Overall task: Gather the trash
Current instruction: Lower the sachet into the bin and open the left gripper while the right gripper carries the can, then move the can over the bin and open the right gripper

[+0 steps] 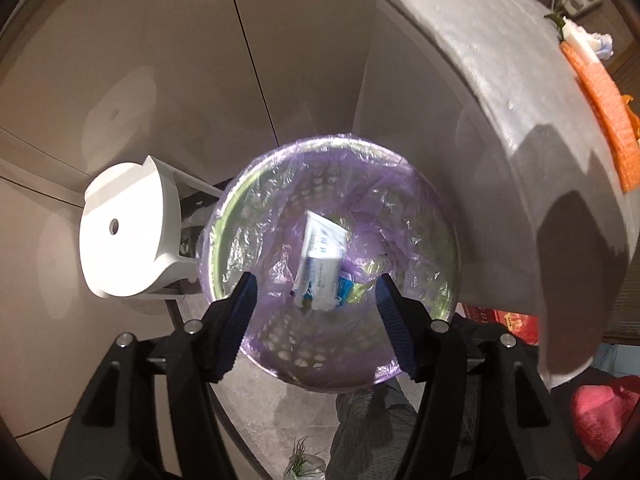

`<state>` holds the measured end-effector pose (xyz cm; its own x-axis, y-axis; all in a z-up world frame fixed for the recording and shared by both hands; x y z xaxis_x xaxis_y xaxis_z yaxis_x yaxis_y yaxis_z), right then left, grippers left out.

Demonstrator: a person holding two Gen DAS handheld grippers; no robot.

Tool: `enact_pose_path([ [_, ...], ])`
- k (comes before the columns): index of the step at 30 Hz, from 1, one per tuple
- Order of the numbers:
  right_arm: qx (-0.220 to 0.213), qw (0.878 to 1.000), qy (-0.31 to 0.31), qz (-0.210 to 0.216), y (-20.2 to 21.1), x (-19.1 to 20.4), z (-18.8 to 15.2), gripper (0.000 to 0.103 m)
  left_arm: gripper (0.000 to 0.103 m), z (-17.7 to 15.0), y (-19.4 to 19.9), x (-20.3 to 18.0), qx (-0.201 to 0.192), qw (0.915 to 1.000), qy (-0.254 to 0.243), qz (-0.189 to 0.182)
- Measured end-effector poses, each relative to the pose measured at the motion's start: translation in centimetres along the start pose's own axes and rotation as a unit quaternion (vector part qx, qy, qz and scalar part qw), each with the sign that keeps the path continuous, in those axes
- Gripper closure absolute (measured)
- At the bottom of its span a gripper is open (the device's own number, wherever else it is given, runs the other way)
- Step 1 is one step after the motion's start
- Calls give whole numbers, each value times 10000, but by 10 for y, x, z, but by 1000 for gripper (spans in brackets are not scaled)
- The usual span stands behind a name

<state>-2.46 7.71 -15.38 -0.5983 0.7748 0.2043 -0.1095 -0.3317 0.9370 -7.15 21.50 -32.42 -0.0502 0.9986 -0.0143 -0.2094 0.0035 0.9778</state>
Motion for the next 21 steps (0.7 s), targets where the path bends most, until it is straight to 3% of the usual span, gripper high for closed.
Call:
enact_pose_path([
  [3, 28, 10000, 47, 54, -10, 2, 3, 28, 31, 3, 39, 9, -471, 9988, 105, 112],
  [8, 176, 9996, 171, 158, -33, 11, 6, 28, 26, 5, 87, 14, -973, 9951, 99, 147],
  [12, 388, 9984, 293, 289, -61, 21, 8, 28, 23, 4, 109, 15, -1109, 9936, 103, 184],
  [15, 528, 9967, 302, 528, -82, 29, 9, 28, 26, -3, 113, 23, -1143, 9908, 38, 726],
  [21, 684, 9948, 517, 555, -110, 43, 10, 28, 25, -21, 111, 45, -963, 9926, 218, 701],
])
Point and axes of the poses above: each gripper's, at about its wrist camera, not at the fingertips, and y roughly against the way its jaws point, x to its left, z to its top, the point moved 4 cm from there along -y, roughly the way its jaws point, and after that the axes turned 1 degree about y, right-handed, at the moved point
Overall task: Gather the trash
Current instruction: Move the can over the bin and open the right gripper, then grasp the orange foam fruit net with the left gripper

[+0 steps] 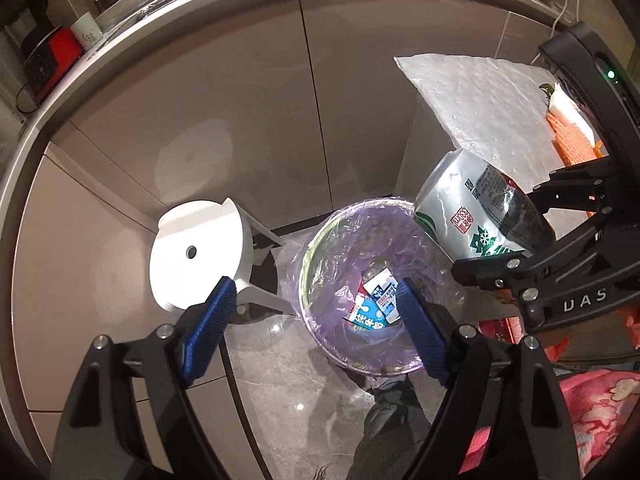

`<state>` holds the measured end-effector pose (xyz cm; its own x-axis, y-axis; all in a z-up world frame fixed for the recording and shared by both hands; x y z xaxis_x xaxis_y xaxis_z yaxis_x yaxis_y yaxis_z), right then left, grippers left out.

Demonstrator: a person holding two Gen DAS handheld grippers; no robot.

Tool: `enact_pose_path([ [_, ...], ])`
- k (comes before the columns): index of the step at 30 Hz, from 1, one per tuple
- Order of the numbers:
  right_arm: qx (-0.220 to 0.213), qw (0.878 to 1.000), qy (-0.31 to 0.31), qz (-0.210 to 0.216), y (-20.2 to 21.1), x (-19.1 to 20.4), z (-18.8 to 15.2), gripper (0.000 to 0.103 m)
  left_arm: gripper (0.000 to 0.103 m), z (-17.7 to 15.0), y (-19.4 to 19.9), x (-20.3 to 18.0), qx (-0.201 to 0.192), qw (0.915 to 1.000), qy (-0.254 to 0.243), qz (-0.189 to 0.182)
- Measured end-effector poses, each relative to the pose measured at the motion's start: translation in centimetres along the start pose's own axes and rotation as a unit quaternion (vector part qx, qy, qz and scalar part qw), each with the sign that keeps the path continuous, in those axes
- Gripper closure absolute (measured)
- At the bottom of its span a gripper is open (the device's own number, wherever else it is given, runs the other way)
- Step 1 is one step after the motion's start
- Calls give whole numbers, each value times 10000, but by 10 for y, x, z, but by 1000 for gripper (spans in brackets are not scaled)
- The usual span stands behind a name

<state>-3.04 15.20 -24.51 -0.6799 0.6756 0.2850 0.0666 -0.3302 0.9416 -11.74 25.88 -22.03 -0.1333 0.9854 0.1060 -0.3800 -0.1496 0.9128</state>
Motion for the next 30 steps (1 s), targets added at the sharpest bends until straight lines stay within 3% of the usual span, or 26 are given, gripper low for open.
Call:
enact_pose_path([
  [8, 283, 9994, 93, -145, -25, 5, 2, 28, 24, -8, 7, 15, -68, 9998, 152, 143],
  [10, 390, 9990, 84, -191, -31, 4, 4, 18, 24, -8, 8, 16, -69, 9997, 170, 147],
  [15, 244, 9994, -79, -228, -19, -4, 5, 13, 24, -3, 12, 12, -120, 9996, 200, 142],
  [19, -128, 9991, -289, -295, 18, -21, 5, 10, 24, 8, 20, 0, -231, 9996, 142, 27],
  [23, -705, 9940, -551, -625, 77, -48, -8, 4, 24, 27, 31, -25, -394, 9989, -43, -251],
  [30, -1432, 9702, -1501, -1252, 173, -133, -66, 2, 18, 67, 42, -117, -682, 9905, -669, -986],
])
Point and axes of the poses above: each gripper's, at about its wrist camera, not at the fingertips, and y roughly against the way its jaws point, x to its left, z to its top, the point moved 4 cm from there along -y, roughly the way its jaws point, and after that the axes turned 1 degree about y, right-handed, at the moved point
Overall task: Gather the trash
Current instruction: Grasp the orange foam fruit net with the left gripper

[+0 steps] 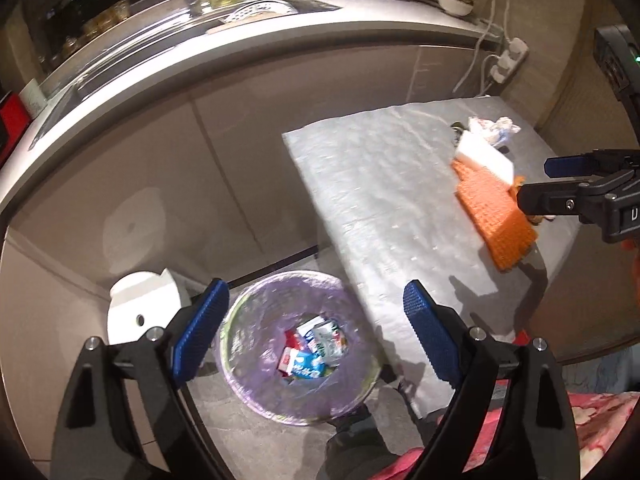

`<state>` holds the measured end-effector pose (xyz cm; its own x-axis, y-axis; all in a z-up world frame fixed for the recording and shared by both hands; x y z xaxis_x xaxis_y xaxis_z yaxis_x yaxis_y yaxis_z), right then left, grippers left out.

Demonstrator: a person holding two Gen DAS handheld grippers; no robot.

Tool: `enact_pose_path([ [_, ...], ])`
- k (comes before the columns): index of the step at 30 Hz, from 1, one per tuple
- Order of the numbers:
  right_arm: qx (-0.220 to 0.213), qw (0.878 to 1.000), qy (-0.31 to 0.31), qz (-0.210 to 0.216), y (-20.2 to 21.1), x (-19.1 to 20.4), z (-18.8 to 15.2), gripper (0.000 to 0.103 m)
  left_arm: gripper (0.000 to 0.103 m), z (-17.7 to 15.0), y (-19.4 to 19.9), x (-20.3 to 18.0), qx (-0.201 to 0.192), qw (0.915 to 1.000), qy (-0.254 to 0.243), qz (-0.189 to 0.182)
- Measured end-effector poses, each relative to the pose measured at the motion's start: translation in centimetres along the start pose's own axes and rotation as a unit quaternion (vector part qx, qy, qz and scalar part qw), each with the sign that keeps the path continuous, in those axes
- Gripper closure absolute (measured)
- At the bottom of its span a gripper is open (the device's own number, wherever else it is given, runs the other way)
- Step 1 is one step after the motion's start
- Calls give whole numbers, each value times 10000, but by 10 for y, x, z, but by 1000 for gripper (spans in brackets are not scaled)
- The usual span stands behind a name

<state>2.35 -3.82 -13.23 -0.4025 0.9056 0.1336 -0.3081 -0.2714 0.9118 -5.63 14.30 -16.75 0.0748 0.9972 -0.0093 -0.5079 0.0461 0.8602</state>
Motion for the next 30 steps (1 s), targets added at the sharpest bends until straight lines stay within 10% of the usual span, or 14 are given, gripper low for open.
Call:
enact_pose_path([
  [10, -120, 9909, -1197, -608, 37, -150, -40, 2, 17, 61, -84, -139, 665, 9923, -97, -1042],
  [20, -84, 9894, -1328, -578, 48, -226, -61, 2, 17, 64, -151, -198, 1231, 9890, -64, -816],
  [27, -10, 9911, -1277, -388, 38, -251, -62, 2, 72, 58, -168, -206, 1570, 9819, 276, -1027],
  [30, 56, 9930, -1150, -280, 28, -255, -62, 2, 80, 60, -158, -207, 1469, 9840, 200, -992],
])
Point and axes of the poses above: each gripper's, at about its wrist camera, not at the fingertips, and y roughly against the way its jaws point, x to its left, z to its top, the point moved 4 cm from there along -y, roughly the way its jaws point, and after that the axes turned 1 degree about y, right-handed, at the moved point
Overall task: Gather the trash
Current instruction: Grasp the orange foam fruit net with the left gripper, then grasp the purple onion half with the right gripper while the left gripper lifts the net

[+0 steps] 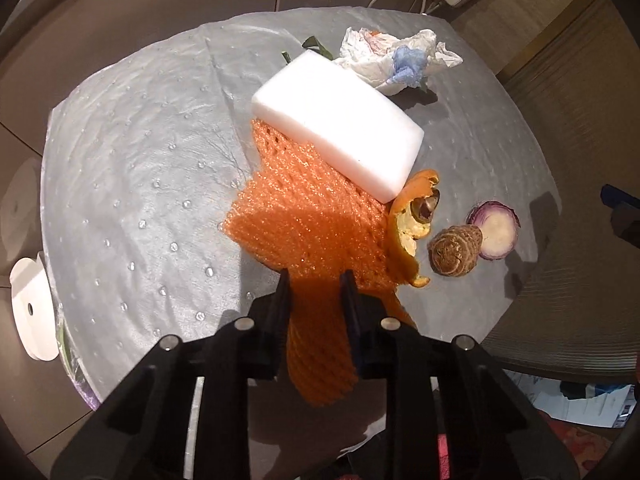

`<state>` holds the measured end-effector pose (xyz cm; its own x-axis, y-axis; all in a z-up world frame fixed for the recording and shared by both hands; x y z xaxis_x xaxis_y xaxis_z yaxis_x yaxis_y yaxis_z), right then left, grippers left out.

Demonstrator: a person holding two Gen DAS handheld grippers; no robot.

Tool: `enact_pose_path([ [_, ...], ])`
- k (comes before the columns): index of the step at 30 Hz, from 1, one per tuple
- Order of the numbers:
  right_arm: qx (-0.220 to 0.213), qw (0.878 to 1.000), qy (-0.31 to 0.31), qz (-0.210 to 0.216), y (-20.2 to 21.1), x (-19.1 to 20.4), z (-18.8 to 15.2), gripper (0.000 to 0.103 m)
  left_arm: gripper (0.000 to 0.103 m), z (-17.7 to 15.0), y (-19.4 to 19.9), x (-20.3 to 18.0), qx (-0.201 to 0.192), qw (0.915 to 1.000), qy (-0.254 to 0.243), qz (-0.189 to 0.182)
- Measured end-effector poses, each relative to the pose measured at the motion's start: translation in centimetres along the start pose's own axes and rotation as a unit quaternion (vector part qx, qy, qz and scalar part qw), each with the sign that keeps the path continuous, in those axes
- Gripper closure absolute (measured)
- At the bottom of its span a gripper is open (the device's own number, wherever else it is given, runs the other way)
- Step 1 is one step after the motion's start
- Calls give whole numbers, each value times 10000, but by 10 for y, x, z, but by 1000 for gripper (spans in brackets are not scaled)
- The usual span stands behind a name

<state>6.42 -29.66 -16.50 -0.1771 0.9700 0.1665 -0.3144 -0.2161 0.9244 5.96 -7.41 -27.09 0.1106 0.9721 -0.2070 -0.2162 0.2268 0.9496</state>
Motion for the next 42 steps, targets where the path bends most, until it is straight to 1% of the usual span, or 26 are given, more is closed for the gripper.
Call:
enact_pose_path([
  [2, 83, 9998, 168, 17, -12, -1, -2, 2, 81, 0, 12, 1, -105, 9999, -48, -9],
  [3, 125, 9995, 277, 28, -19, -1, -4, 6, 81, 0, 20, 2, -156, 9999, -55, -47],
  [4, 149, 9990, 423, 64, -26, 0, -6, 15, 81, 0, 27, 3, -223, 9997, -60, -64],
  [6, 275, 9971, 694, 118, -42, 3, -11, 24, 81, 0, 46, 7, -378, 9992, -73, -87],
  [7, 367, 9958, 834, 103, -52, 5, -15, 32, 81, 0, 55, 9, -469, 9988, -65, -77],
  [9, 520, 9930, 1063, 49, -68, 8, -20, 38, 81, 2, 72, 14, -605, 9981, -79, -87],
  [10, 592, 9921, 1105, 53, -75, 8, -21, 43, 81, 4, 78, 16, -652, 9978, -75, -106],
  [12, 667, 9917, 1096, 118, -85, 9, -22, 47, 81, 5, 90, 20, -763, 9970, -61, -77],
  [14, 698, 9917, 1062, 181, -91, 10, -21, 48, 81, 5, 100, 25, -845, 9964, -34, -79],
  [16, 733, 9913, 1067, 231, -95, 13, -20, 54, 81, 3, 107, 28, -885, 9961, -43, -64],
  [18, 797, 9905, 1080, 287, -99, 16, -19, 68, 81, 3, 110, 31, -941, 9955, -70, -7],
  [19, 772, 9907, 1097, 247, -98, 17, -18, 76, 81, 2, 112, 31, -969, 9953, -67, 13],
  [21, 775, 9912, 1022, 323, -98, 18, -17, 79, 81, 0, 115, 35, -1009, 9949, -69, 9],
  [27, 708, 9934, 866, 259, -90, 18, -17, 80, 81, -6, 127, 47, -1136, 9935, -102, -9],
  [30, 572, 9950, 788, 199, -80, 21, -7, 80, 81, -9, 134, 55, -1212, 9926, -101, -25],
  [35, 285, 9975, 645, 89, -52, 26, 3, 80, 81, -13, 145, 72, -1307, 9914, -83, -80],
  [38, 109, 9979, 626, 159, -35, 38, 10, 80, 81, -13, 142, 78, -1229, 9921, -52, -250],
  [40, 14, 9979, 617, 188, -28, 46, 14, 80, 81, -13, 133, 78, -1132, 9927, -57, -402],
  [42, -54, 9979, 596, 245, -24, 53, 17, 80, 81, -14, 117, 76, -964, 9945, -115, -396],
])
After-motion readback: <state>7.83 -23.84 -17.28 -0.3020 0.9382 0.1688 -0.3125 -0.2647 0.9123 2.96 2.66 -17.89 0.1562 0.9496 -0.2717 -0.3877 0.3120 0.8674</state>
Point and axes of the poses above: each gripper's, at about its wrist camera, not at the fingertips, and y roughly against the way its jaws point, x to its left, z to its top, the point moved 4 cm from there along -y, roughly the way its jaws point, and after that the axes turned 1 degree about y, right-handed, at the moved point
